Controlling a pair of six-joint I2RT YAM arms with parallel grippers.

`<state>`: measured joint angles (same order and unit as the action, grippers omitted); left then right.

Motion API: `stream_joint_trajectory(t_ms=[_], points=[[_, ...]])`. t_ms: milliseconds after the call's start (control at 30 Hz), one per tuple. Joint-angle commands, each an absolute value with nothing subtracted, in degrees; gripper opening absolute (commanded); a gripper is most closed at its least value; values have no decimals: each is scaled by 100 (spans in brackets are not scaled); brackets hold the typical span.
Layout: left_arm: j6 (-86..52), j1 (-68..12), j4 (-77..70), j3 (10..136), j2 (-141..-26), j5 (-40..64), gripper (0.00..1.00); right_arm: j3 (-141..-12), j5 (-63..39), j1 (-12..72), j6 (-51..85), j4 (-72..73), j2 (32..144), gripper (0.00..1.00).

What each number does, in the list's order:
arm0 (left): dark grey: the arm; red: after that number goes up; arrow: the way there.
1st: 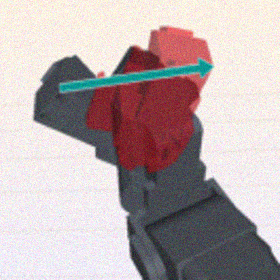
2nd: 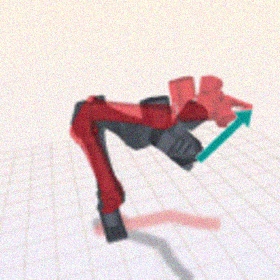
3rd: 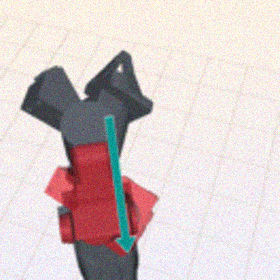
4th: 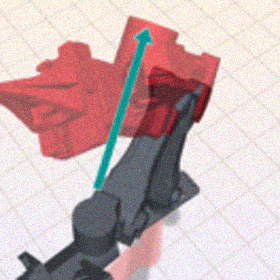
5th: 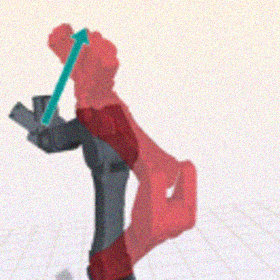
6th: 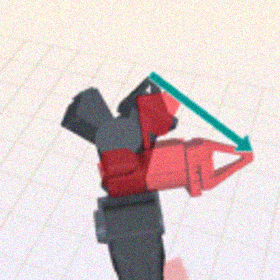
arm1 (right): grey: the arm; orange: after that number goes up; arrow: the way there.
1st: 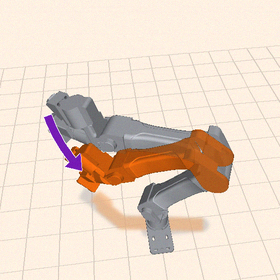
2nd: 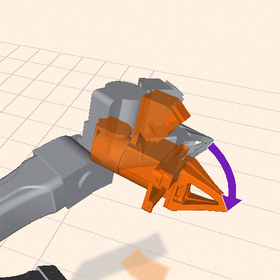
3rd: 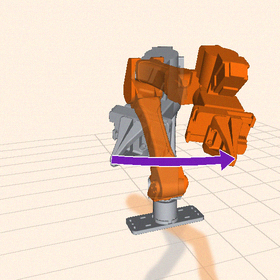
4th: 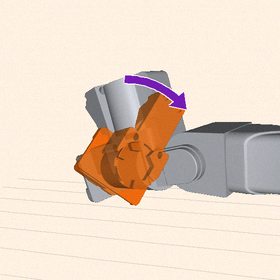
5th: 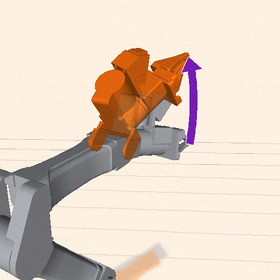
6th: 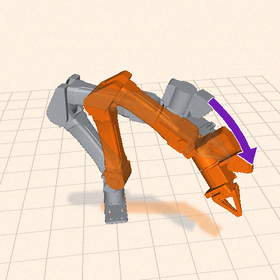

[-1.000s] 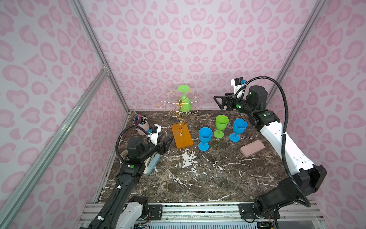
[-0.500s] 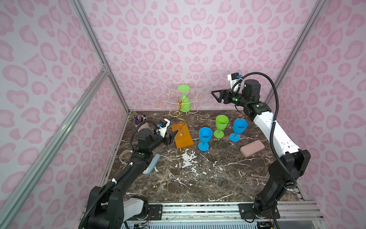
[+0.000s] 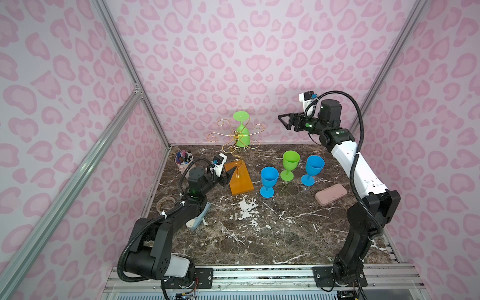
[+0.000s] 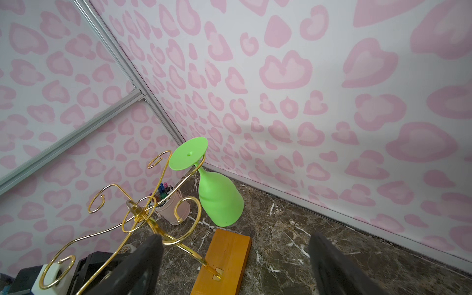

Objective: Take the wine glass off the wine glass rack
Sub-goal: Move the wine glass rack to the top-center of the table.

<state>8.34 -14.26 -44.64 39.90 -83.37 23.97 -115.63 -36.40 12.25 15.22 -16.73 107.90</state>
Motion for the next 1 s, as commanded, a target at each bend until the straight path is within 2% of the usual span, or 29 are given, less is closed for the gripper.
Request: stream_joint_trajectory(t_ms=[0, 300, 600, 800, 967], points=[[746, -1443, -5149, 4250, -8610, 2224, 64, -11866, -3826, 1218, 1613, -1744, 11033, 90], [375, -1500, -5767, 4739, -9497, 1958, 59, -12615, -4161, 1270, 2224, -1648, 11842, 89], [356, -1512, -5878, 4833, -9725, 1926, 57, -12964, -4733, 1572, 2692, -1967, 12243, 87], [299, -1516, -5941, 4904, -9861, 1934, 57, -12940, -5057, 1583, 3254, -1882, 12376, 82], [334, -1516, -5933, 4996, -9905, 1925, 56, -13023, -5290, 1642, 3560, -1774, 12513, 75]])
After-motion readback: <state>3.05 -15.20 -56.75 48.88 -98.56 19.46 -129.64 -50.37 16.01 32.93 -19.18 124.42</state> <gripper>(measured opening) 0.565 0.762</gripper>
